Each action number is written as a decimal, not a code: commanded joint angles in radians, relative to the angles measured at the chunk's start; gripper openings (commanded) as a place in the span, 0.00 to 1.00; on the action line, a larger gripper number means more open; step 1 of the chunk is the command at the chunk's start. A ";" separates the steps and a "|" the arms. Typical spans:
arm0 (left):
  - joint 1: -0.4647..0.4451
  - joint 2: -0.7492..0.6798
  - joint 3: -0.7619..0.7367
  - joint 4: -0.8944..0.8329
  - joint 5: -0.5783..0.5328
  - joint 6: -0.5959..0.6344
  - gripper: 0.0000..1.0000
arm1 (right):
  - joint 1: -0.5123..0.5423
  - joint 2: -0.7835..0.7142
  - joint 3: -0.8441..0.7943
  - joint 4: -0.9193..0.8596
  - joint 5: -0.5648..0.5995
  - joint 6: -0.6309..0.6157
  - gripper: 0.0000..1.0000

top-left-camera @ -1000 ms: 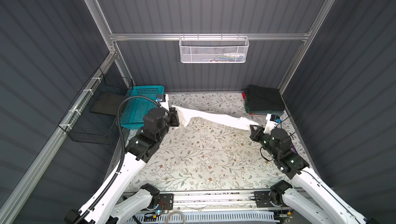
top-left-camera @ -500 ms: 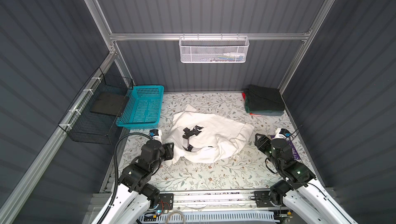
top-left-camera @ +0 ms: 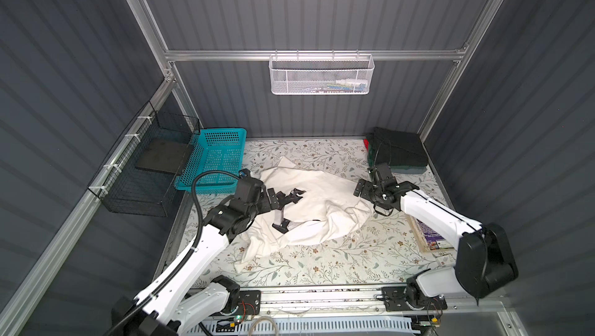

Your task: Fold and stack the t-shirts

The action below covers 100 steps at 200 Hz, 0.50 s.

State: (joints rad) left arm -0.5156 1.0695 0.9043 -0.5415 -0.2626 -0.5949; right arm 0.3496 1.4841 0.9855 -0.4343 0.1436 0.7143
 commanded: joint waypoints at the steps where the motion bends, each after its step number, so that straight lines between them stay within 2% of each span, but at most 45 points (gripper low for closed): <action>1: 0.008 0.119 0.042 0.196 -0.011 0.050 1.00 | -0.065 0.114 0.106 -0.026 -0.072 -0.069 0.86; 20: 0.023 0.289 0.171 0.205 0.014 0.099 1.00 | -0.085 0.233 0.204 -0.077 -0.060 -0.112 0.80; 31: 0.039 0.359 0.221 0.226 0.050 0.115 1.00 | -0.093 0.289 0.235 -0.080 -0.042 -0.133 0.73; 47: 0.057 0.433 0.268 0.270 0.064 0.130 1.00 | -0.118 0.347 0.261 -0.074 -0.080 -0.141 0.63; 75: 0.111 0.555 0.362 0.288 0.149 0.145 1.00 | -0.142 0.416 0.296 -0.074 -0.111 -0.141 0.57; 100: 0.148 0.636 0.430 0.297 0.179 0.162 1.00 | -0.143 0.418 0.298 -0.084 -0.070 -0.146 0.55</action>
State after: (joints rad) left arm -0.4004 1.6444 1.2625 -0.2718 -0.1463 -0.4763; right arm 0.2104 1.9076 1.2610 -0.4812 0.0551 0.5880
